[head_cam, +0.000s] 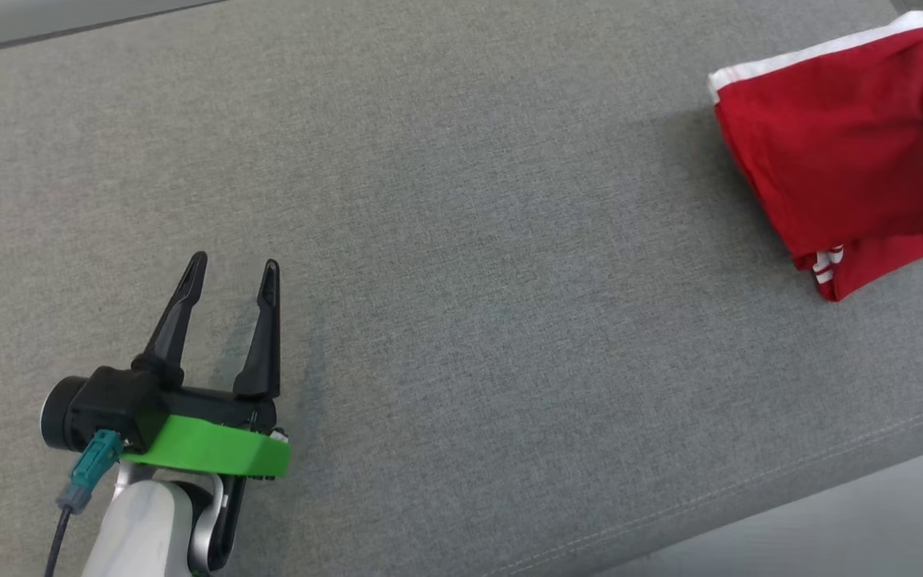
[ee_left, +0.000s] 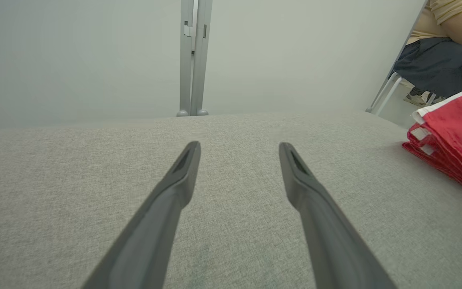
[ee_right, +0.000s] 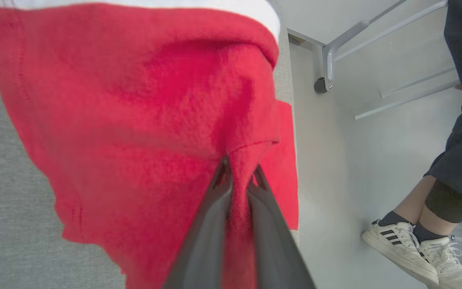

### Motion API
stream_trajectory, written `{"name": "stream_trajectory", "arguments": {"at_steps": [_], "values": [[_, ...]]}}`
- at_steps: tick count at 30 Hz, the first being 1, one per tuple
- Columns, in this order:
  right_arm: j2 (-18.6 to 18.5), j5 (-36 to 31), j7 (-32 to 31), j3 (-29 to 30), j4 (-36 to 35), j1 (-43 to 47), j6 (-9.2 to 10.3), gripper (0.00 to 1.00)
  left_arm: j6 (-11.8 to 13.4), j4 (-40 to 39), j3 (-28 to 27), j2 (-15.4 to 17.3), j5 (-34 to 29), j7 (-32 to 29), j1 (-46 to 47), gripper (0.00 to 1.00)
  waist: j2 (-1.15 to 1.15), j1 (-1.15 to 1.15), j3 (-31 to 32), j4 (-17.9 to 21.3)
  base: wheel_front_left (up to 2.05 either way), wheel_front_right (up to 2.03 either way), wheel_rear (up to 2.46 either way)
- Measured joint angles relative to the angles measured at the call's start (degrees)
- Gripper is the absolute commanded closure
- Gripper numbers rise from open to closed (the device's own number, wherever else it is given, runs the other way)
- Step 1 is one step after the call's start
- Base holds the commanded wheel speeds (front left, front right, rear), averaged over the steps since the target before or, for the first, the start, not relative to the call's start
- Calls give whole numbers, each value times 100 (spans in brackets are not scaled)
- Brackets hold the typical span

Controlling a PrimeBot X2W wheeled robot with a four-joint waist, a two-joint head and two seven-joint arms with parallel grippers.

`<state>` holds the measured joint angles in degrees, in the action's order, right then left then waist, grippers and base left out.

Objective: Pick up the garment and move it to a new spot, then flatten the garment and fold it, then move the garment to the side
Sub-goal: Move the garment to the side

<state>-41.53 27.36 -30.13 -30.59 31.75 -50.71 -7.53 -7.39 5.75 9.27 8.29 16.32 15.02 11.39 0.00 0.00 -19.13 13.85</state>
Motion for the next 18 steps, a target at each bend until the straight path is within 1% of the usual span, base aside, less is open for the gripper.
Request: {"name": "stream_trajectory", "arguments": {"at_steps": [3, 9, 16, 18], "values": [[-76, -134, 326, -36, 290, -75, 0, 100, 0, -45, 46, 92, -26, 0, 113, 0, 0, 0, -179, 65, 0, 0, 0], [-80, -600, 1136, 1, 942, -222, 0, 100, 0, -146, 196, 229, -31, 0, 318, 0, 0, 0, -513, 136, 0, 0, 0], [-65, -1100, 1801, 152, 1478, -415, 0, 100, 0, -257, 345, 381, -21, 0, 409, 0, 0, 0, -737, 70, 0, 0, 0], [-81, -1340, 1997, 219, 1655, -469, -1, 100, 0, -268, 371, 423, -20, 0, 413, 0, 0, 0, -770, 14, 0, 0, 0]]}}
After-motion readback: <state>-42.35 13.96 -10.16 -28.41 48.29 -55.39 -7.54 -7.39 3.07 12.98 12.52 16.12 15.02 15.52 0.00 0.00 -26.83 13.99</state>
